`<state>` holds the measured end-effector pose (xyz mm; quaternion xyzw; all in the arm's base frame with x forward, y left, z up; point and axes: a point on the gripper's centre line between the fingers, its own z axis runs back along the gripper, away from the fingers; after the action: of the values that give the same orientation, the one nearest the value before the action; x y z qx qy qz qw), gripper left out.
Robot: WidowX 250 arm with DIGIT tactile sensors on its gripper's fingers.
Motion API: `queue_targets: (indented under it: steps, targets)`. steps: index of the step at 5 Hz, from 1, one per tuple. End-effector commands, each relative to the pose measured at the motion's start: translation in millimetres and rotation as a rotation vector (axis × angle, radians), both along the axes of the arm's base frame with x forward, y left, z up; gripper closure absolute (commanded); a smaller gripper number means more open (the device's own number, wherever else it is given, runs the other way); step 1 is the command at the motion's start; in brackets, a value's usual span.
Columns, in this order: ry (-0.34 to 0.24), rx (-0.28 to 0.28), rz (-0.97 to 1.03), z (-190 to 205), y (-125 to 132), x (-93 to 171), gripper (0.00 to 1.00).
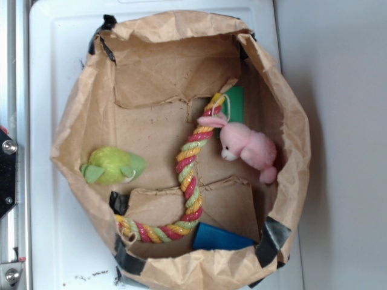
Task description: Grab the green animal.
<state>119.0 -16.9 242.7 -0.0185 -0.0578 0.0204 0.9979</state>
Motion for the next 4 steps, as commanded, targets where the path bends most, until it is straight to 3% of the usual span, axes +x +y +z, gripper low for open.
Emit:
queue_targets:
  steps: [1,3,4]
  targets:
    - [0.0,0.0,0.0,0.0,0.0,0.0,0.0]
    - [-0.027,-0.029,0.108,4.9,7.2,77.2,0.0]
    - [-0.043,-0.025,0.111,-3.1,14.7,99.8,0.0]
